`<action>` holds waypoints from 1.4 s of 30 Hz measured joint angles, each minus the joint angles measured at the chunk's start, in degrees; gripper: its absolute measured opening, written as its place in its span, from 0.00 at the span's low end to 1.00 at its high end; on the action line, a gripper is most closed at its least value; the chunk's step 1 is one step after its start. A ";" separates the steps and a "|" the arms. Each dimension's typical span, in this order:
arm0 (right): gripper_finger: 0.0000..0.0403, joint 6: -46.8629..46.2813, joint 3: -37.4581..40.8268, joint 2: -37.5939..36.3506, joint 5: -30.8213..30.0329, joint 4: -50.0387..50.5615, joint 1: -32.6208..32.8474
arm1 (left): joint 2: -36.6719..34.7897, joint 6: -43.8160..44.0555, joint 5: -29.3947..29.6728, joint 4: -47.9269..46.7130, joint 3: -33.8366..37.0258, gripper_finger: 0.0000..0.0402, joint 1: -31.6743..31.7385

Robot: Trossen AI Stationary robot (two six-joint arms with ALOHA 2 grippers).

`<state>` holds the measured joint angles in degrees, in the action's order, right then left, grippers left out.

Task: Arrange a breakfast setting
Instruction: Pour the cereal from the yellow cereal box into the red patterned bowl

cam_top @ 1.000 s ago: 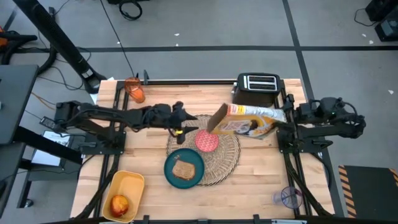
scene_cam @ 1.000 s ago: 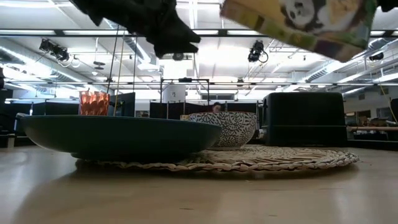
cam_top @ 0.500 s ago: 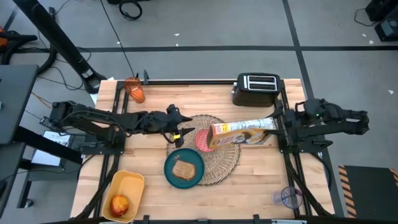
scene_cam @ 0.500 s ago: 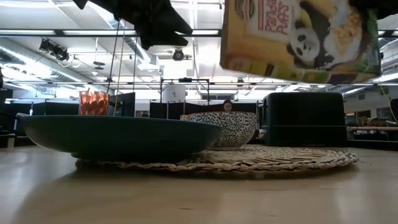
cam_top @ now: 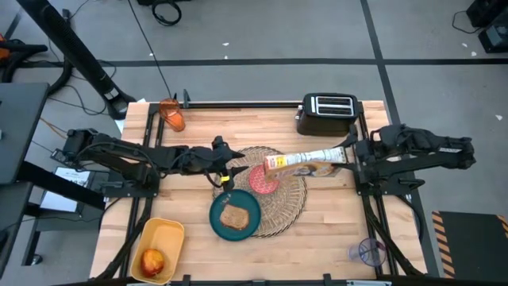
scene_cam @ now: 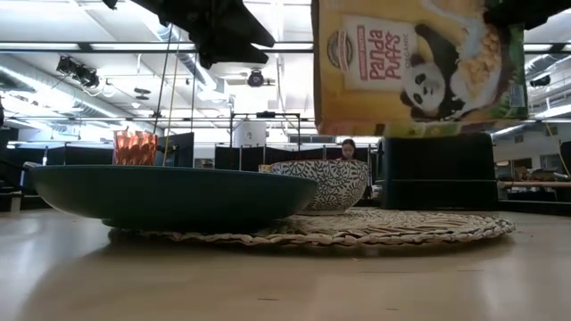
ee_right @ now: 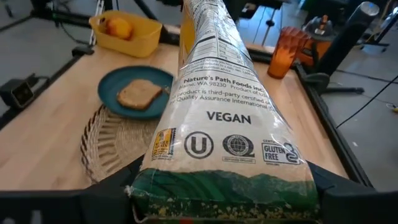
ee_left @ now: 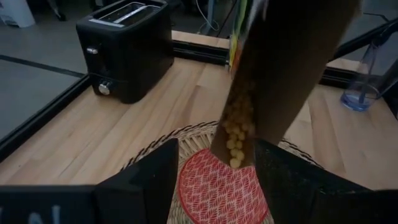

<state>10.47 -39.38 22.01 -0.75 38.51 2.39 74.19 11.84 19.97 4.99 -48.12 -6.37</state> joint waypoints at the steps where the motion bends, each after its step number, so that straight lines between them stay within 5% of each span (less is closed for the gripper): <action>1: 0.60 0.17 0.00 0.31 -0.18 0.50 0.00 | 0.00 0.00 0.02 -0.26 0.00 0.53 0.00; 42: 0.58 14.06 -7.34 11.66 0.08 5.43 0.22 | 0.04 5.54 -0.49 -5.69 0.00 0.53 -2.80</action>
<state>24.53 -46.72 33.67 -0.68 43.94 2.61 74.24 17.37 19.47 -0.70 -48.12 -9.17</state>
